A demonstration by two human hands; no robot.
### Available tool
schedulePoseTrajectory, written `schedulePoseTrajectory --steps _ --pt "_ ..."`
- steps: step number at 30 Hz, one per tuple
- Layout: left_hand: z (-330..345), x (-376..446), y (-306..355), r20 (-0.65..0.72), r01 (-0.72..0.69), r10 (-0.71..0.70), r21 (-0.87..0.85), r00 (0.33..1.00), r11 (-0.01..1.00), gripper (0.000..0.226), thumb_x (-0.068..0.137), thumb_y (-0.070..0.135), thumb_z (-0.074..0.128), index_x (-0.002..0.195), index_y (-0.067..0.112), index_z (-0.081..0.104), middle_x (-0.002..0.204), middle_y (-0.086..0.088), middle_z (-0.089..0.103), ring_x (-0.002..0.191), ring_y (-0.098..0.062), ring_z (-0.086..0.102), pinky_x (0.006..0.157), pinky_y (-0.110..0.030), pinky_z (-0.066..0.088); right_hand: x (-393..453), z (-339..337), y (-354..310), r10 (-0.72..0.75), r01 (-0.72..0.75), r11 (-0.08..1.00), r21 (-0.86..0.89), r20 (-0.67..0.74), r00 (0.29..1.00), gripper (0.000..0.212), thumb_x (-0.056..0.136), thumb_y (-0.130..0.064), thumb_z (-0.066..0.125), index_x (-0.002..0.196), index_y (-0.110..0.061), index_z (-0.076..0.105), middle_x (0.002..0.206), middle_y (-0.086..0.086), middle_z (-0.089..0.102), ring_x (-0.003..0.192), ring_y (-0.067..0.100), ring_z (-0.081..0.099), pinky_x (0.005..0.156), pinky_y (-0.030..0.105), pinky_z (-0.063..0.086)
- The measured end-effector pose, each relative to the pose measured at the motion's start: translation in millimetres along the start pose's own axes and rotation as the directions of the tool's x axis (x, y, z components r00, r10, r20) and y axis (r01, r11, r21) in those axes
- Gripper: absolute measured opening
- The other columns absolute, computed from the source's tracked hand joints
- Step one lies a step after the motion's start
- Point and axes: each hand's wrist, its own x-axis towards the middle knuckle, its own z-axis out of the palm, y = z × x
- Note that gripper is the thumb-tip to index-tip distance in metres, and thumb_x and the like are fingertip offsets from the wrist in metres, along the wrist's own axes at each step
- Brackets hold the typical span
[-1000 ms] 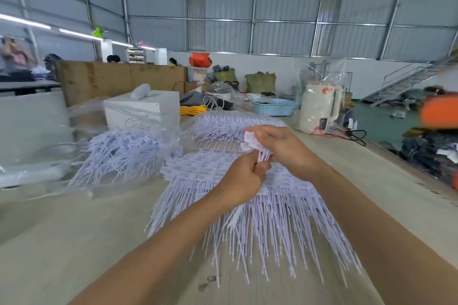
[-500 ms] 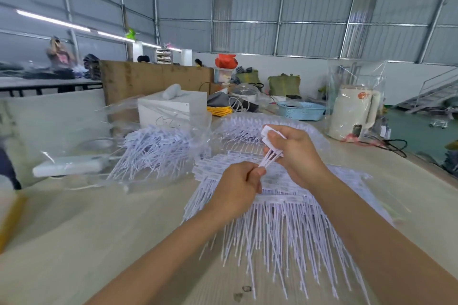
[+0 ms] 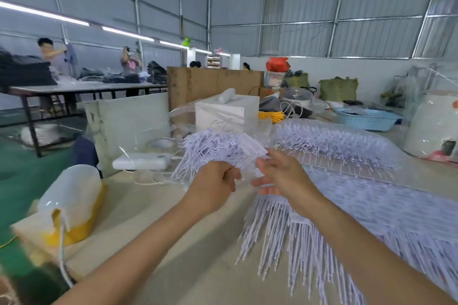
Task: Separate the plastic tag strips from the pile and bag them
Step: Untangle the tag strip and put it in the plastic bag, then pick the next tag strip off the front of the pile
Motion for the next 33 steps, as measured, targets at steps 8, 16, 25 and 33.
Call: schedulePoseTrajectory --steps 8,16,25,33 --pt "-30.8 88.8 -55.3 -0.166 0.299 -0.255 0.364 0.953 0.882 0.035 0.100 0.020 0.040 0.105 -0.007 0.061 0.113 -0.024 0.061 0.108 -0.035 0.057 0.086 -0.036 0.042 9.6 19.6 12.0 -0.049 0.065 0.965 -0.255 0.071 0.996 0.019 0.092 -0.013 0.057 0.110 -0.020 0.057 0.105 -0.003 0.056 0.058 0.012 0.064 0.052 0.019 0.050" --pt "26.4 165.5 -80.2 -0.172 0.282 -0.223 0.583 0.960 0.762 0.025 0.094 0.014 0.046 0.114 0.008 0.061 0.118 -0.012 0.062 0.113 -0.027 0.057 0.092 -0.032 0.044 9.2 -19.6 33.9 -0.037 0.057 0.948 -0.314 0.069 0.997 0.016 0.088 -0.005 0.060 0.089 -0.021 0.063 0.092 0.002 0.061 0.054 0.017 0.066 0.048 0.017 0.046" --pt "37.8 156.1 -81.0 -0.133 0.252 -0.227 0.711 0.965 0.657 0.040 0.101 0.031 0.034 0.130 0.008 0.048 0.138 -0.018 0.035 0.126 -0.033 0.036 0.102 -0.043 0.034 15.2 -17.1 39.2 -0.032 0.052 0.937 -0.346 0.063 0.997 0.014 0.090 -0.009 0.059 0.093 -0.021 0.063 0.094 0.000 0.063 0.054 0.014 0.066 0.045 0.010 0.040" --pt "2.0 96.8 0.6 -0.187 0.070 0.075 0.665 0.980 0.744 0.031 0.094 0.029 0.049 0.112 0.006 0.061 0.115 -0.016 0.056 0.111 -0.034 0.047 0.088 -0.039 0.042 -7.1 -26.3 18.2 -0.055 0.052 0.939 -0.340 -0.001 0.998 0.012 0.090 -0.007 0.059 0.094 -0.018 0.062 0.100 0.005 0.061 0.053 0.014 0.063 0.043 0.013 0.041"
